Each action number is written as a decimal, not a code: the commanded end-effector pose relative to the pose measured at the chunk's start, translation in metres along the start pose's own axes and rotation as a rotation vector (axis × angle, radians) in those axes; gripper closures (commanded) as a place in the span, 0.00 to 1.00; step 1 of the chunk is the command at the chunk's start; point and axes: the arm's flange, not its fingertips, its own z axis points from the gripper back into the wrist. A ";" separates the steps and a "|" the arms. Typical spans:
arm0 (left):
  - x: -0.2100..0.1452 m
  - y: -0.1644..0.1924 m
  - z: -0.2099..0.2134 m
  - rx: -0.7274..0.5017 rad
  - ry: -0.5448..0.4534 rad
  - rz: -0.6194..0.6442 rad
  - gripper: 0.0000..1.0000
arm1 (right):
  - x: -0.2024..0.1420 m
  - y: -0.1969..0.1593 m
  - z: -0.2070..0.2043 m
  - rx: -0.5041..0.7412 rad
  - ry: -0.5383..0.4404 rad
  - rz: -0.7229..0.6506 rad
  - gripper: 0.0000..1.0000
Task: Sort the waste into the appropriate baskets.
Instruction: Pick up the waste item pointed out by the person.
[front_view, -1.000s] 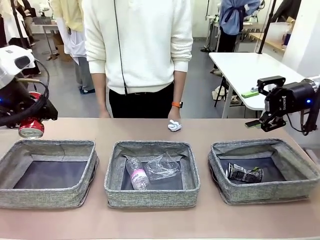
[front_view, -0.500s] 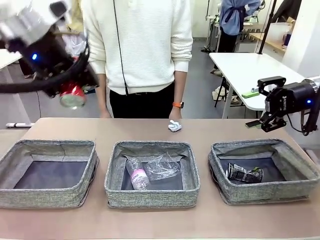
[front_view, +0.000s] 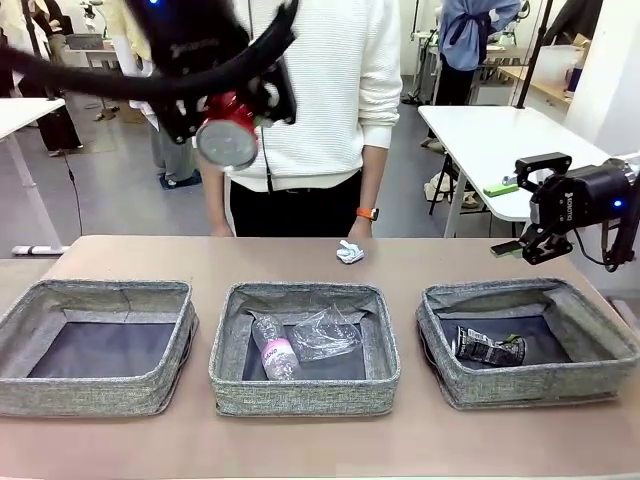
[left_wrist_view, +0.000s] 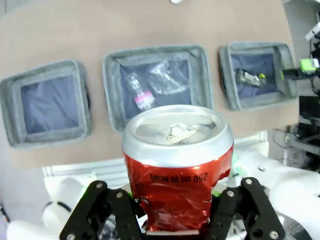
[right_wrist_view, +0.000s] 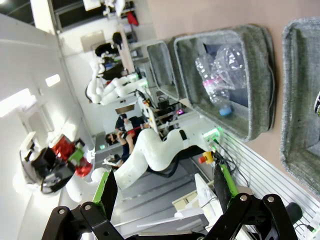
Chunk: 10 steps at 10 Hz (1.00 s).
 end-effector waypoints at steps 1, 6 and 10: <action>0.014 -0.025 0.012 -0.015 0.070 0.083 1.00 | -0.001 0.001 0.003 -0.004 0.014 0.019 0.00; 0.014 -0.041 0.020 -0.071 0.078 0.079 1.00 | -0.001 0.001 0.003 -0.004 0.014 0.019 0.00; 0.014 -0.041 0.020 -0.071 0.078 0.079 1.00 | -0.001 0.001 0.003 -0.004 0.014 0.019 0.00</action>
